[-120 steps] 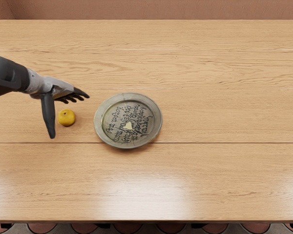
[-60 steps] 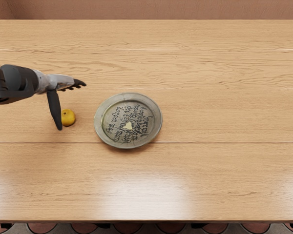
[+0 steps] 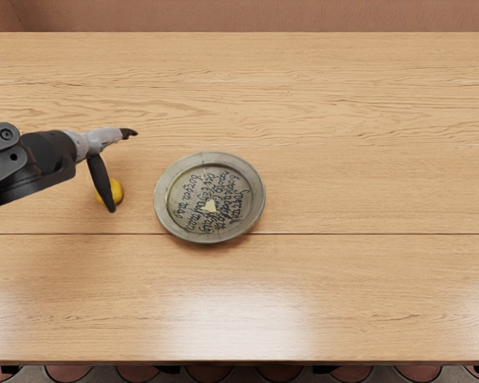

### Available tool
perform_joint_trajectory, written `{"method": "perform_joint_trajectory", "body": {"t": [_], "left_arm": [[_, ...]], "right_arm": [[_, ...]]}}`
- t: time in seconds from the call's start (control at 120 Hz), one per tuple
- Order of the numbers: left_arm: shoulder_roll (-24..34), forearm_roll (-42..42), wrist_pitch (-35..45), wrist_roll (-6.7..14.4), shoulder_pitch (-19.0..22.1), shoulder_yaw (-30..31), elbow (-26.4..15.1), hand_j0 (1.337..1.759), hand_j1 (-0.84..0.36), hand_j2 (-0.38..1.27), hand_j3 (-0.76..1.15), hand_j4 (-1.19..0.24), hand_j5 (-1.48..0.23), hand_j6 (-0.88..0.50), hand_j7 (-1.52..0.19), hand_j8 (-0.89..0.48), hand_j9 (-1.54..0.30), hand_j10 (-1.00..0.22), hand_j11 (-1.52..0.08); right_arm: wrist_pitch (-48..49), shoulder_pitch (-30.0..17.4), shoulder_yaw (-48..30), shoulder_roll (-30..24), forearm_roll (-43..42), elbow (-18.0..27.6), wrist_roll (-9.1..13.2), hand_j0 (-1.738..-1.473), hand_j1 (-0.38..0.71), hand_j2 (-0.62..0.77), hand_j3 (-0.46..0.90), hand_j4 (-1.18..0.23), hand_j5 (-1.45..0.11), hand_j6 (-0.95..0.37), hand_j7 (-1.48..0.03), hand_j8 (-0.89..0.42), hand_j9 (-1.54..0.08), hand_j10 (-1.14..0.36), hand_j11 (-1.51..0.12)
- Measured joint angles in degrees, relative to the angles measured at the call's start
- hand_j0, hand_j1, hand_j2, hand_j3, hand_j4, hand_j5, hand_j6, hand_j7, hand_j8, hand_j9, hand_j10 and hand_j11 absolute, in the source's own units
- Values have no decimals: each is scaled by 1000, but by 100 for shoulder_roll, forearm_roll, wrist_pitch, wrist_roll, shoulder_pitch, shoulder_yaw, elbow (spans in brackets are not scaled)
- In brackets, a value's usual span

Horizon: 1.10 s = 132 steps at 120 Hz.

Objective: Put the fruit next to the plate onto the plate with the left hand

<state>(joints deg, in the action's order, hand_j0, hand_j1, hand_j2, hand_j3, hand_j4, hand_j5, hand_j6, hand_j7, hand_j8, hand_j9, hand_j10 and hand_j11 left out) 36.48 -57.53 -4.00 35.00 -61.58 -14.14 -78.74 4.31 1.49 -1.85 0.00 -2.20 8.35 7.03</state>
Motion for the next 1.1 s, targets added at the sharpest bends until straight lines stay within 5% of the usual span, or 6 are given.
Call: {"method": "perform_joint_trajectory", "body": {"t": [0.508, 1.1], "left_arm": [[-16, -75, 338, 0, 218, 21, 143, 1658, 32, 55, 0, -270, -346, -271, -346, -270, -346, -269, -346], [-124, -565, 663, 0, 575, 25, 157, 1658, -86, 77, 0, -368, -475, -369, -474, -369, -474, -368, -474]], "right_arm": [[0, 0, 0, 0, 0, -1, 0, -1658, -349, 0, 0, 0, 0, 0, 0, 0, 0, 0, 0], [0, 0, 0, 0, 0, 0, 0, -1658, -349, 0, 0, 0, 0, 0, 0, 0, 0, 0, 0]]}}
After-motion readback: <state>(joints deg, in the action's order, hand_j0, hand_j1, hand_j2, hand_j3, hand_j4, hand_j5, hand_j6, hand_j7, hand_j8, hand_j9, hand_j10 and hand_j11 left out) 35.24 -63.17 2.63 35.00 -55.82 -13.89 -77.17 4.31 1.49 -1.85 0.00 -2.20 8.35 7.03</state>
